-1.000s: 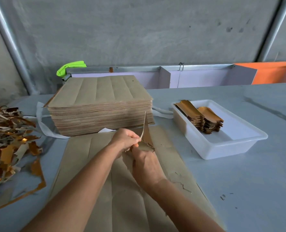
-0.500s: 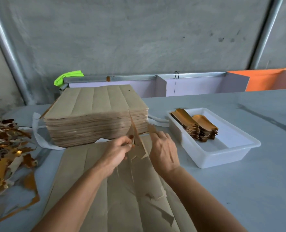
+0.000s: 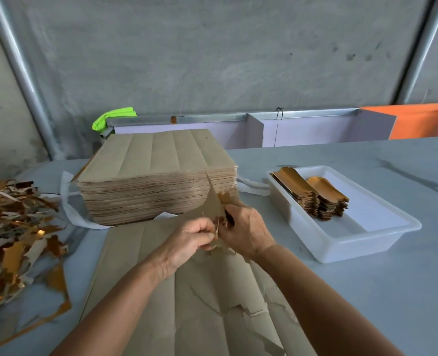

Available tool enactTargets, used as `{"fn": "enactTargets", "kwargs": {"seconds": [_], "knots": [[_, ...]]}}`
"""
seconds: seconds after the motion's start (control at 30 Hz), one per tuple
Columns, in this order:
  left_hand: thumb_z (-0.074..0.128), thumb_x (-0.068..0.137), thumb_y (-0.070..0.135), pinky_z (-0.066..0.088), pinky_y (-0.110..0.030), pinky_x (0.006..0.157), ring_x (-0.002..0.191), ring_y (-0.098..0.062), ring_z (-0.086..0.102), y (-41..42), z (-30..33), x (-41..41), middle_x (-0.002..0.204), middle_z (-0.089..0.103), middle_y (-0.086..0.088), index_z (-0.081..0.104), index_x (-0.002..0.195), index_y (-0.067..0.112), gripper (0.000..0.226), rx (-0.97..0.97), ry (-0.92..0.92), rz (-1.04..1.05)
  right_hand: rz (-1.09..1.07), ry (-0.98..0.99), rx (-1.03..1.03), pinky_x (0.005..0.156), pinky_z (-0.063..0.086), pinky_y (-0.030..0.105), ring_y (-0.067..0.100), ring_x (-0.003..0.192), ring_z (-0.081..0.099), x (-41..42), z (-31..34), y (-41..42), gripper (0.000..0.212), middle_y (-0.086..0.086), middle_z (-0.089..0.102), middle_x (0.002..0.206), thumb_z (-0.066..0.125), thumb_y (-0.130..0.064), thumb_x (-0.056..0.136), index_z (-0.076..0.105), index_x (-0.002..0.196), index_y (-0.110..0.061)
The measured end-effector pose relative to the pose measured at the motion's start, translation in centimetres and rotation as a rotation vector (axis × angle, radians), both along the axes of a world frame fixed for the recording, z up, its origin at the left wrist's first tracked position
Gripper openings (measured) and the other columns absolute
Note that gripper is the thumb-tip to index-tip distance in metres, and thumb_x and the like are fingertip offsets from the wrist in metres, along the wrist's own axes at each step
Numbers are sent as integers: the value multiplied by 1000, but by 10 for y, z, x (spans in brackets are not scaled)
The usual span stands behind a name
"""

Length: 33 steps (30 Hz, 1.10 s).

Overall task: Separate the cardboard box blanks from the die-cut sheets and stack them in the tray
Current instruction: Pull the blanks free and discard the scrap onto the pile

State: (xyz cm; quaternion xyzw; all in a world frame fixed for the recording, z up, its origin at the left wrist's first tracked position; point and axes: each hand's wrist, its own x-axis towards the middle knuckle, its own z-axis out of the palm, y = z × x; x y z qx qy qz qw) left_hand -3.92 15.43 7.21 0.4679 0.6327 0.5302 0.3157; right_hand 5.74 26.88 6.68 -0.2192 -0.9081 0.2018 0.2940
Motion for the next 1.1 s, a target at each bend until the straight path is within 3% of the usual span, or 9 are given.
{"fn": "enactTargets", "kwargs": {"seconds": [0.1,0.23,0.3,0.37,0.53,0.7,0.9,1.03,1.1], "knots": [[42,91,-11,49,-20,71,70,-6,55,1,-1,3,75,59,3,51,70,6,28,48,-73,69,-163,87,-173,58,41,30,30,67,54,-1,-2,5,14,13,63,78,51,-7,82,62,77,0],[39,91,-11,54,-29,74,96,-23,64,5,-5,-3,105,63,-19,50,69,4,29,190,-380,301,-425,200,-566,57,43,31,26,63,44,3,-1,28,20,10,49,60,45,-1,80,55,63,-2],[37,91,-9,57,-29,70,99,-25,65,9,-4,-8,103,62,-20,48,69,6,30,314,-641,378,-485,268,-756,67,57,38,29,68,53,6,-3,36,20,18,59,70,48,-2,81,65,70,0],[35,93,-5,58,-30,69,101,-23,64,12,-2,-14,98,62,-18,46,70,8,29,439,-856,412,-512,322,-922,73,58,46,30,75,61,9,-5,37,16,15,64,78,54,-5,80,65,69,-8],[33,92,-1,55,-24,62,83,-20,71,25,8,-23,85,67,-16,51,74,4,26,552,-1057,400,-467,294,-1057,54,48,29,21,64,58,9,-8,33,12,7,61,70,63,-4,75,61,66,-12],[33,90,-4,37,-15,37,39,-10,50,37,15,-13,83,61,-18,44,68,5,26,291,-878,459,-441,222,-1062,62,52,33,25,64,57,2,-5,33,13,12,60,67,65,1,68,57,61,-5],[32,86,-8,23,-17,36,37,-12,39,28,17,1,77,64,-19,38,63,8,29,156,-665,353,-459,176,-983,69,56,39,26,75,66,-10,0,46,21,7,62,70,74,-23,76,60,65,-11],[39,86,-4,22,-18,37,37,-12,35,21,11,-1,73,66,-16,41,65,10,26,48,-540,316,-418,99,-830,56,53,32,21,64,62,-17,2,52,19,3,61,65,71,-17,79,62,61,-16],[52,88,12,17,-17,38,37,-10,32,17,7,-7,70,65,-11,45,67,13,22,-12,-374,352,-405,116,-826,52,52,28,19,60,60,-16,1,54,16,5,62,64,68,-10,77,63,61,-11]]}}
